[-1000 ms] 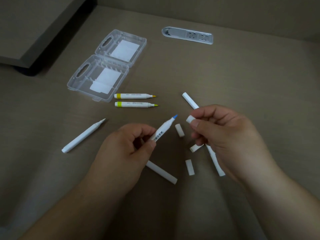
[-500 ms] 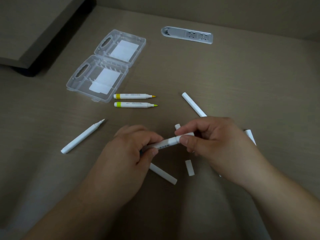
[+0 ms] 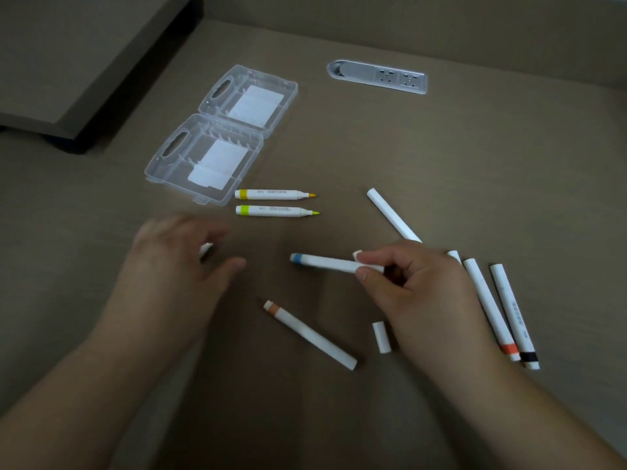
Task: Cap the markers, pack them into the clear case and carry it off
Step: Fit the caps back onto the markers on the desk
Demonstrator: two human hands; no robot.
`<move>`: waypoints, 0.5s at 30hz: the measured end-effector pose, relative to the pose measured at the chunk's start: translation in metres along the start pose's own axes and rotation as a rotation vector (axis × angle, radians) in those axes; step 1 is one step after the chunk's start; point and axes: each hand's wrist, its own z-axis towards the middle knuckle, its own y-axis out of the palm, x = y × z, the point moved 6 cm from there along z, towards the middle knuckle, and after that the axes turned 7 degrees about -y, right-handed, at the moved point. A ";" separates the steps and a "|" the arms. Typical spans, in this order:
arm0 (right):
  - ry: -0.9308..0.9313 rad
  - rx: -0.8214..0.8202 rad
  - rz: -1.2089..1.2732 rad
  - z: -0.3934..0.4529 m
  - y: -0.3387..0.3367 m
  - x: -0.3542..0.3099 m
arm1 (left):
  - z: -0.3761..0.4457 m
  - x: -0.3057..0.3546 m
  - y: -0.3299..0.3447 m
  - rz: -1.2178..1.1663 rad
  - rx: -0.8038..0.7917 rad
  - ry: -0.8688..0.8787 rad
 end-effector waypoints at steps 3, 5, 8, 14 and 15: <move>-0.105 -0.030 -0.163 -0.004 0.010 -0.002 | 0.009 -0.031 0.001 0.201 0.051 -0.106; -0.195 -0.108 -0.323 -0.009 0.019 -0.008 | 0.008 -0.041 0.001 0.240 0.048 -0.210; -0.273 -0.177 -0.467 -0.016 0.031 -0.017 | 0.005 -0.048 0.001 0.254 0.015 -0.289; -0.272 -0.224 -0.468 -0.016 0.041 -0.017 | 0.001 -0.032 0.001 0.167 0.032 -0.224; -0.262 -0.217 -0.458 -0.015 0.039 -0.017 | 0.001 -0.026 0.001 0.147 0.026 -0.199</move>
